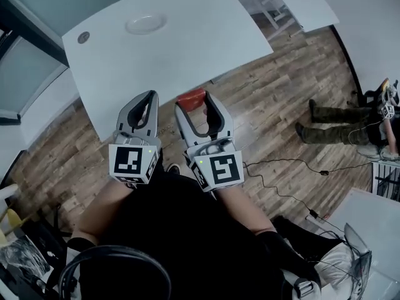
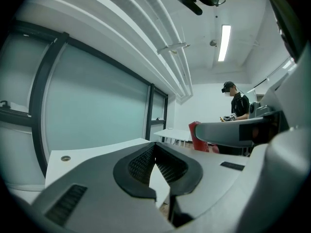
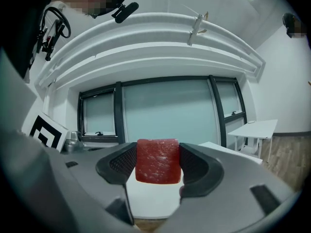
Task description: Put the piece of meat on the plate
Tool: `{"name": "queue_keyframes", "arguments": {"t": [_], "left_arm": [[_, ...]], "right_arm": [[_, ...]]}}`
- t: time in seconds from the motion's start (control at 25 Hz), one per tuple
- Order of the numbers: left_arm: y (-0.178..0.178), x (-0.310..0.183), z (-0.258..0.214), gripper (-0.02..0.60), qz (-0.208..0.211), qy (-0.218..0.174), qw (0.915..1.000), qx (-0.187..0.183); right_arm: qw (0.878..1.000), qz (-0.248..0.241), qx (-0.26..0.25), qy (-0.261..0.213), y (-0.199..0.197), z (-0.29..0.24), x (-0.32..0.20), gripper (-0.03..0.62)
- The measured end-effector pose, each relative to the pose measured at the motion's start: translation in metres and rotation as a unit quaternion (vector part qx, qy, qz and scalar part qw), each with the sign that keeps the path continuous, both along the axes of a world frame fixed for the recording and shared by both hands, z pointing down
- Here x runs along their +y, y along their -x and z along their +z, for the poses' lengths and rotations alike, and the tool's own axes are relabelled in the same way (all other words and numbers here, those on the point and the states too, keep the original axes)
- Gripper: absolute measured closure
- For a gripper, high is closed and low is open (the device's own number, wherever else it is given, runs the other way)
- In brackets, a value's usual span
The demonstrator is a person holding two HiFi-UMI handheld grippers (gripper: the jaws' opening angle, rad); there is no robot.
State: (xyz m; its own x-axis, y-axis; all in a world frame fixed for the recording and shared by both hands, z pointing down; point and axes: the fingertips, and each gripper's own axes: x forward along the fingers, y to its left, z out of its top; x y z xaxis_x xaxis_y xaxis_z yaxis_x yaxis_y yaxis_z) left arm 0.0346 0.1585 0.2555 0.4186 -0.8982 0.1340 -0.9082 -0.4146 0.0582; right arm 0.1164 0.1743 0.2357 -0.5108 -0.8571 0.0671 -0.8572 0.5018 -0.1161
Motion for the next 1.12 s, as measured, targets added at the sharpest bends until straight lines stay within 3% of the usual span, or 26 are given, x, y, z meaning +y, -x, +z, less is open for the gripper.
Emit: {"name": "queue_keyframes", "arguments": {"t": [0.6, 1.12], "left_arm": [[0.064, -0.106, 0.03, 0.578, -0.003, 0.044, 0.9989, 0.011], [0.093, -0.141, 0.037, 0.578, -0.004, 0.065, 0.9975, 0.026]], "right_arm": [[0.998, -0.005, 0.034, 0.047, 0.071, 0.031, -0.115, 0.316], [0.996, -0.002, 0.055, 0.065, 0.098, 0.033, -0.149, 0.316]]}}
